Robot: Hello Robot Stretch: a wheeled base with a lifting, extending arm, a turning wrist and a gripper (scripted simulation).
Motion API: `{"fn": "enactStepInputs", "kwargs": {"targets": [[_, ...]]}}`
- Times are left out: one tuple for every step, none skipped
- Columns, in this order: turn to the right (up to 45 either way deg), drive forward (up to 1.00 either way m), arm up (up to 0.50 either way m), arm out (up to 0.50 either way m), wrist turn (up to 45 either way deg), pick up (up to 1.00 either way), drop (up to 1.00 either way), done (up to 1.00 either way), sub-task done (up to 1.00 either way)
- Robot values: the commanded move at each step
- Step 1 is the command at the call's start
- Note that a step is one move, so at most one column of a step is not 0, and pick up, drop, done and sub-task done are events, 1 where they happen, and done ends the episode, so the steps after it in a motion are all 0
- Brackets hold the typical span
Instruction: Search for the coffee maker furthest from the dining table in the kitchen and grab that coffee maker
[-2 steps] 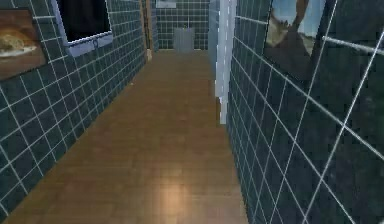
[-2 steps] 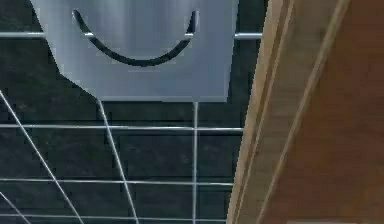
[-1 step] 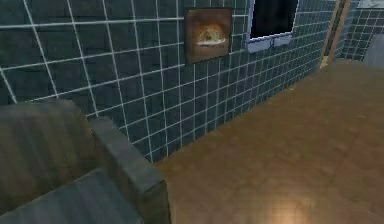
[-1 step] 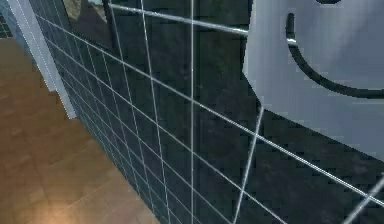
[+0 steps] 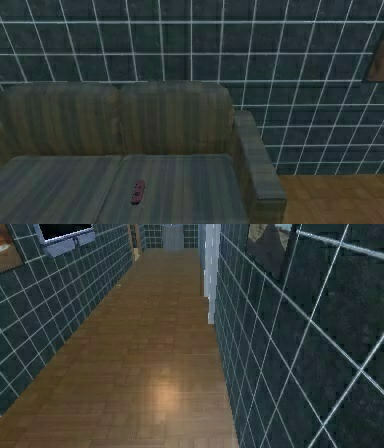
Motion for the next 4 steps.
{"fn": "enactStepInputs", "kwargs": {"targets": [[0.0, 0.05, 0.0, 0.0, 0.0, 0.0, 0.0, 0.0, 0.0], [45.0, 0.0, 0.0, 0.0, 0.0, 0.0, 0.0, 0.0, 0.0], [42.0, 0.0, 0.0, 0.0, 0.0, 0.0, 0.0, 0.0, 0.0], [0.0, 1.0, 0.0, 0.0, 0.0, 0.0, 0.0, 0.0, 0.0]]}}
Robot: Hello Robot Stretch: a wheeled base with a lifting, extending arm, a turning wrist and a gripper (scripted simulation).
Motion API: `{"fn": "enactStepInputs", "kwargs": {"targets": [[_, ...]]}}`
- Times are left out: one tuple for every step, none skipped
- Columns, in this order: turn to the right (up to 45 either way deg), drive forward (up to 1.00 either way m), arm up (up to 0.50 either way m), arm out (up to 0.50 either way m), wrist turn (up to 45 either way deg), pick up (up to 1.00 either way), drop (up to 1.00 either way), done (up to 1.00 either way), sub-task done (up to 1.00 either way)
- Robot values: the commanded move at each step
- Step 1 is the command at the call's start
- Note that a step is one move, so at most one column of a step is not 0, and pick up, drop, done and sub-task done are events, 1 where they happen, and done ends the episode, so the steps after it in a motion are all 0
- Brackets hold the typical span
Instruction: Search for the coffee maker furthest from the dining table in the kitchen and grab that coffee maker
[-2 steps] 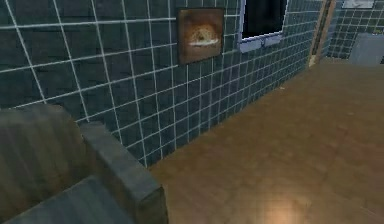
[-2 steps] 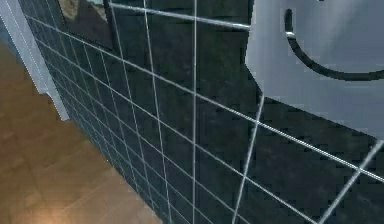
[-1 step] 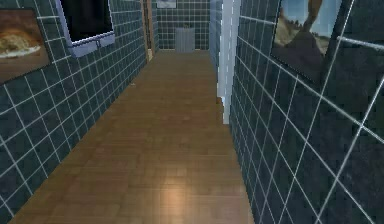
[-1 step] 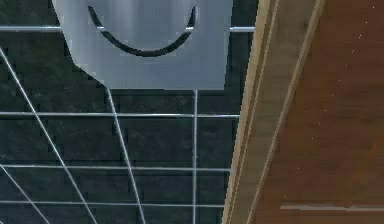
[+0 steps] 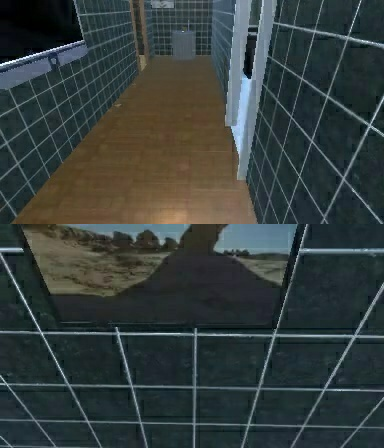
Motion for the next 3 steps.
{"fn": "enactStepInputs", "kwargs": {"targets": [[0.0, 1.0, 0.0, 0.0, 0.0, 0.0, 0.0, 0.0, 0.0], [3.0, 0.0, 0.0, 0.0, 0.0, 0.0, 0.0, 0.0, 0.0], [0.0, 0.65, 0.0, 0.0, 0.0, 0.0, 0.0, 0.0, 0.0]]}}
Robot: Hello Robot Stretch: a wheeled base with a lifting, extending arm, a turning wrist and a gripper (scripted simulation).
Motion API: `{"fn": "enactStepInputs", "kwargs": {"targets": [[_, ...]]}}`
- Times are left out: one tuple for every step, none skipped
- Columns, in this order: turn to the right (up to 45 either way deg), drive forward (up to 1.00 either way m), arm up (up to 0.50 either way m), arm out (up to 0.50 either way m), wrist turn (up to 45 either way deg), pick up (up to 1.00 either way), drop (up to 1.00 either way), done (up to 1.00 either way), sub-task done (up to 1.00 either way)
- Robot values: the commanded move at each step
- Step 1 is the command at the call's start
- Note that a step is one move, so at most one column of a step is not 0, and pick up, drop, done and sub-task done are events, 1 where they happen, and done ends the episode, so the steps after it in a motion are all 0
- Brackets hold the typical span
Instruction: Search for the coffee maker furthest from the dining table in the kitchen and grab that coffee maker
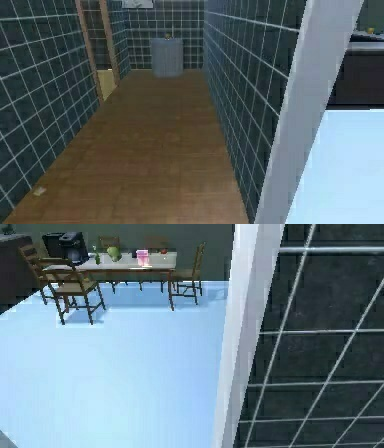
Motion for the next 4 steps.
{"fn": "enactStepInputs", "kwargs": {"targets": [[45.0, 0.0, 0.0, 0.0, 0.0, 0.0, 0.0, 0.0, 0.0], [0.0, 0.25, 0.0, 0.0, 0.0, 0.0, 0.0, 0.0, 0.0], [39.0, 0.0, 0.0, 0.0, 0.0, 0.0, 0.0, 0.0, 0.0], [0.0, 0.5, 0.0, 0.0, 0.0, 0.0, 0.0, 0.0, 0.0]]}}
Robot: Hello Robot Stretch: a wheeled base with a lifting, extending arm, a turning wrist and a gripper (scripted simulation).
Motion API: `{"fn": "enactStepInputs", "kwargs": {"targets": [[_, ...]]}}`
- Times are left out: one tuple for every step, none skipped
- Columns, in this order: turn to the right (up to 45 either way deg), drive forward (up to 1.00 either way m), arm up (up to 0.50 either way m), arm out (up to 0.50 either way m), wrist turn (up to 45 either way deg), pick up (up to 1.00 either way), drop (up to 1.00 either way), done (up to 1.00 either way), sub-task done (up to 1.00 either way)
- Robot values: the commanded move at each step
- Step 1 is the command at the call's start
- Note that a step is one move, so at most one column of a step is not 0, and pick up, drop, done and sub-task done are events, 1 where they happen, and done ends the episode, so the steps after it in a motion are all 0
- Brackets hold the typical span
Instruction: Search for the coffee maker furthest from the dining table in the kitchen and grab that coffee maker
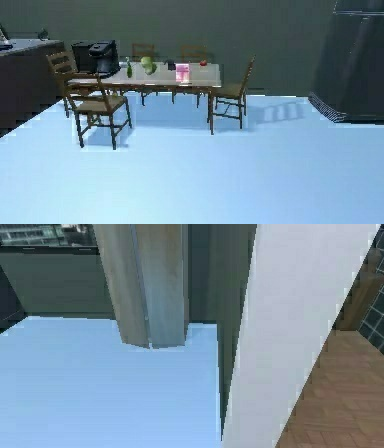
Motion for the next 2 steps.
{"fn": "enactStepInputs", "kwargs": {"targets": [[9.0, 0.0, 0.0, 0.0, 0.0, 0.0, 0.0, 0.0, 0.0], [0.0, 1.0, 0.0, 0.0, 0.0, 0.0, 0.0, 0.0, 0.0]]}}
